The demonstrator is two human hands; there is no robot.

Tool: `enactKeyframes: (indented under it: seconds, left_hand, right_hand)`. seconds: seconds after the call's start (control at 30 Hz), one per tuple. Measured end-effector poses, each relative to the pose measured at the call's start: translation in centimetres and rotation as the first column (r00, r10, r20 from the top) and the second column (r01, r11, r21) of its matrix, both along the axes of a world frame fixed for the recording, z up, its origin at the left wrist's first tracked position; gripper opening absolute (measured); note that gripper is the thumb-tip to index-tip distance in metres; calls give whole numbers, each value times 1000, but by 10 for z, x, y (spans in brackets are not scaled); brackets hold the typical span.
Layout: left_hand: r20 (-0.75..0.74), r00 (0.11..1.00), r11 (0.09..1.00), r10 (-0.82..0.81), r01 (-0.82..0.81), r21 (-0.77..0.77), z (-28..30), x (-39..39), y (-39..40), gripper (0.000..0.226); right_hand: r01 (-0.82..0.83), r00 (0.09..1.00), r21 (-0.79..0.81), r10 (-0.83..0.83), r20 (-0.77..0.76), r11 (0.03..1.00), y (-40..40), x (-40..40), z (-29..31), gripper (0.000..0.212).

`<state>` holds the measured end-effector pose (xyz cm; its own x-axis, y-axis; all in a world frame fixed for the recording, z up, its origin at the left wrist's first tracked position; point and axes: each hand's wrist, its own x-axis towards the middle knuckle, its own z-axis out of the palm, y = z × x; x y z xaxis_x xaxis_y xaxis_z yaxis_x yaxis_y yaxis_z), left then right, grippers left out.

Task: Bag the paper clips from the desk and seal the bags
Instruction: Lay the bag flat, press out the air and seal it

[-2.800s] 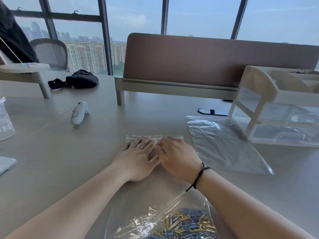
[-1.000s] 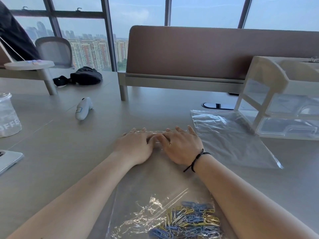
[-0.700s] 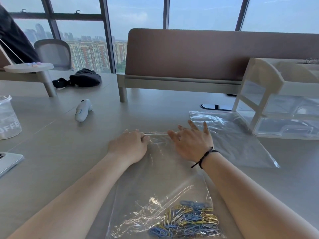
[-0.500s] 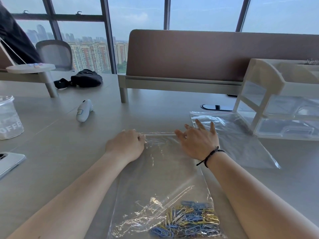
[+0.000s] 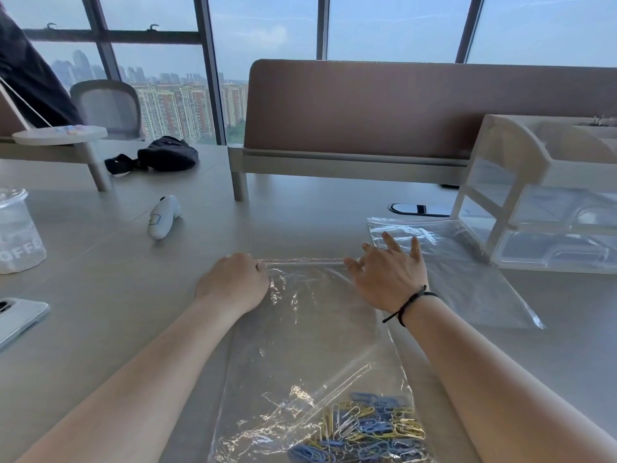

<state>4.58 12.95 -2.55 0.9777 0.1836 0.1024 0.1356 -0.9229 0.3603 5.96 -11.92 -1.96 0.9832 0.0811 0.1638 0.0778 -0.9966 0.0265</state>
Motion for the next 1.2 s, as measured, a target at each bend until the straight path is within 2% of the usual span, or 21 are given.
enactKeyframes:
  seconds: [0.2, 0.3, 0.43, 0.5, 0.57, 0.63, 0.73, 0.83, 0.97, 1.2]
  left_hand:
    - [1, 1000, 1000, 14, -14, 4, 1, -2, 3, 33]
    - [21, 1000, 996, -4, 3, 85, -1, -3, 2, 29]
    - [85, 994, 984, -67, 51, 173, -1, -4, -2, 29]
    - [101, 983, 979, -151, 135, 153, -4, 0, -2, 27]
    - [73, 965, 964, -253, 244, 105, -7, 3, -2, 35]
    - [61, 942, 943, -331, 328, 52, -7, 3, -1, 41]
    - [42, 928, 929, -370, 369, 21, -8, 4, 1, 40]
    - [23, 935, 935, -354, 354, 15, -9, 7, 2, 45]
    - [26, 954, 954, -299, 299, 3, -6, 4, 0, 41]
    - [18, 974, 974, -226, 226, -8, 1, -4, -3, 37]
  right_hand:
    - [0, 1000, -18, 0, 12, 1000, 2, 2, -2, 67]
    - [-38, 999, -41, 39, 15, 998, 8, -3, 5, 64]
    - [-232, 973, 62, 232, 10, 971, 36, -8, 10, 52]
    - [-332, 941, 105, 337, -39, 938, 57, -8, 10, 54]
    - [-365, 916, 165, 386, -115, 916, 74, -7, 6, 56]
    - [-350, 905, 220, 389, -170, 910, 82, -5, 1, 56]
    - [-322, 908, 244, 372, -195, 915, 82, -5, -6, 57]
    - [-306, 924, 223, 346, -165, 925, 78, -6, -6, 57]
    - [-291, 945, 130, 306, -117, 948, 68, -6, -7, 63]
    - [-215, 971, 55, 219, -98, 975, 33, -9, 2, 55]
